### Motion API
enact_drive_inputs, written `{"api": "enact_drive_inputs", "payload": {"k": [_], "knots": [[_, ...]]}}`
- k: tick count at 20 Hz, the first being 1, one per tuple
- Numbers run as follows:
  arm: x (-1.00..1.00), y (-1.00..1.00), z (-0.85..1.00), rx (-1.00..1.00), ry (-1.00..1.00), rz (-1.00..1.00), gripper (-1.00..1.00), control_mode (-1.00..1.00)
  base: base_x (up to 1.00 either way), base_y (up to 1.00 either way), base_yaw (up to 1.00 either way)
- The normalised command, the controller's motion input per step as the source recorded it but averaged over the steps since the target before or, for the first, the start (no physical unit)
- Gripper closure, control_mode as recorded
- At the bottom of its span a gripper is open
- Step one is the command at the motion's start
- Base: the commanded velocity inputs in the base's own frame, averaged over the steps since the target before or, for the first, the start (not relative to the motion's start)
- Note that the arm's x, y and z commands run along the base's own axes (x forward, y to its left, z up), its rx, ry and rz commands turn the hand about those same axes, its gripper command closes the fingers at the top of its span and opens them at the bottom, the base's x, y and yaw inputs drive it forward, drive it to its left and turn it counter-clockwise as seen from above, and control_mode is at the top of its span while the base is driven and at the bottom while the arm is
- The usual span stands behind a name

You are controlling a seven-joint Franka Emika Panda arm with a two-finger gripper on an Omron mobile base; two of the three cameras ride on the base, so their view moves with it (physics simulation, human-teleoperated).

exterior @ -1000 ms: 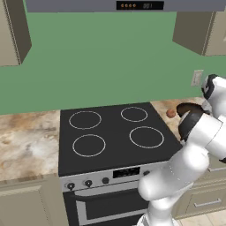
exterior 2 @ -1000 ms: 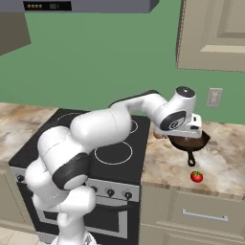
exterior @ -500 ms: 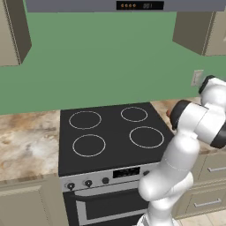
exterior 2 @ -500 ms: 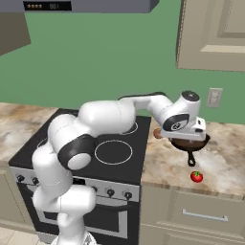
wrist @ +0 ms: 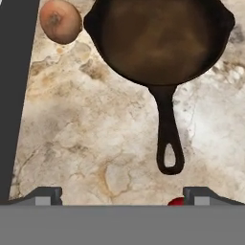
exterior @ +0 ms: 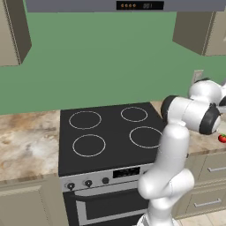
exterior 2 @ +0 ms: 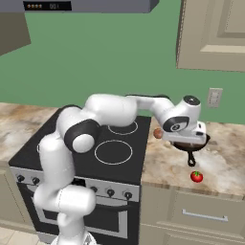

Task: Place the pan on the front right burner on the stove. Then place the tomato and the onion in the pan and turn on the front right burner.

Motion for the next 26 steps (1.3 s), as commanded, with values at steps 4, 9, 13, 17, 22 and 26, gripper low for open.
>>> {"api": "enact_drive_inputs", "payload": {"k": [4, 9, 13, 17, 22, 26], "knots": [[0.17, -0.20, -0.28, 0.00, 0.02, 0.02, -1.00, -1.00, 0.00, 0.00, 0.00], [0.17, -0.17, -0.28, 0.00, 0.02, 0.03, -1.00, -1.00, 0.00, 0.00, 0.00], [0.25, -0.04, -0.22, 0.00, 0.02, 0.02, -1.00, -1.00, 0.00, 0.00, 0.00], [0.30, -0.05, -0.21, 0.00, 0.02, 0.01, -1.00, -1.00, 0.00, 0.00, 0.00], [0.32, -0.11, -0.28, 0.00, 0.02, 0.00, -1.00, -1.00, 0.00, 0.00, 0.00], [0.24, -0.11, -0.33, 0.00, 0.04, 0.00, -1.00, -1.00, 0.00, 0.00, 0.00]]}}
